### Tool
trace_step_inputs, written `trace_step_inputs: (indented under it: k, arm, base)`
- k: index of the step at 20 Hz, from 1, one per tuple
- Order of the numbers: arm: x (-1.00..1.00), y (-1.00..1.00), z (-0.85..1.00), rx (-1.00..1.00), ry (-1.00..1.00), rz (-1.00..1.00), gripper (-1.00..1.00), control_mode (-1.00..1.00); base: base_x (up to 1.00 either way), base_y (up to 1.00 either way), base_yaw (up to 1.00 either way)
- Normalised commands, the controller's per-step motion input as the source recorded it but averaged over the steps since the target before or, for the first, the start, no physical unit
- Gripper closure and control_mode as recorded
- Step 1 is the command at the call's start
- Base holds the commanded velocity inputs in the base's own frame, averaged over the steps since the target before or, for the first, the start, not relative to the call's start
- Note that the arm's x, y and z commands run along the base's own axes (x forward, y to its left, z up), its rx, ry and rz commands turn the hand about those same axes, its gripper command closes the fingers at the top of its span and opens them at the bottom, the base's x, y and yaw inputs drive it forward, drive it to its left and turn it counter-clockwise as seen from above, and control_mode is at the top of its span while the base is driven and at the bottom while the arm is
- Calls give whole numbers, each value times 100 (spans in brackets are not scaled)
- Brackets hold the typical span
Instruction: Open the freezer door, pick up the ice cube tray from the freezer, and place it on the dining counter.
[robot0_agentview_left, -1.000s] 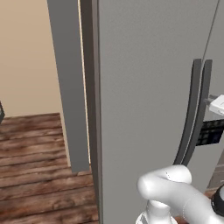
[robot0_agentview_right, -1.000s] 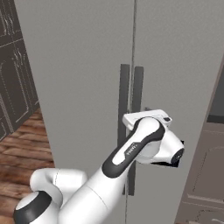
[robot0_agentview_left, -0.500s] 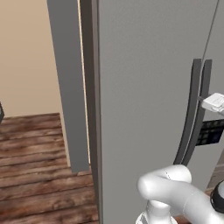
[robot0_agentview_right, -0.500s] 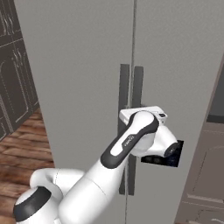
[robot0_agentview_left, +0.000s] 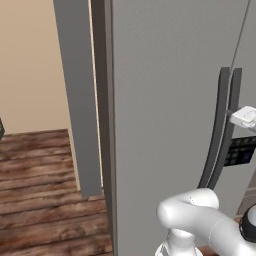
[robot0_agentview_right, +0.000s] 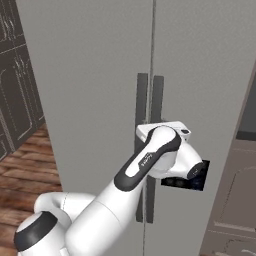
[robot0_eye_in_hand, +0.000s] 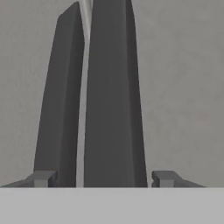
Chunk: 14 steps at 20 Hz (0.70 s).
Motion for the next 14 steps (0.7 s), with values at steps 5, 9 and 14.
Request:
trace_step_inputs:
  k: [5, 9, 14]
  arm:
    - [-9, -11, 0, 0, -1, 0, 100, -100]
    - [-43, -43, 0, 0, -1, -4, 100, -100]
    - [-56, -66, 0, 0, 0, -5, 100, -100]
  base:
    - [0, 0, 0]
    - [0, 0, 0]
    - [0, 0, 0]
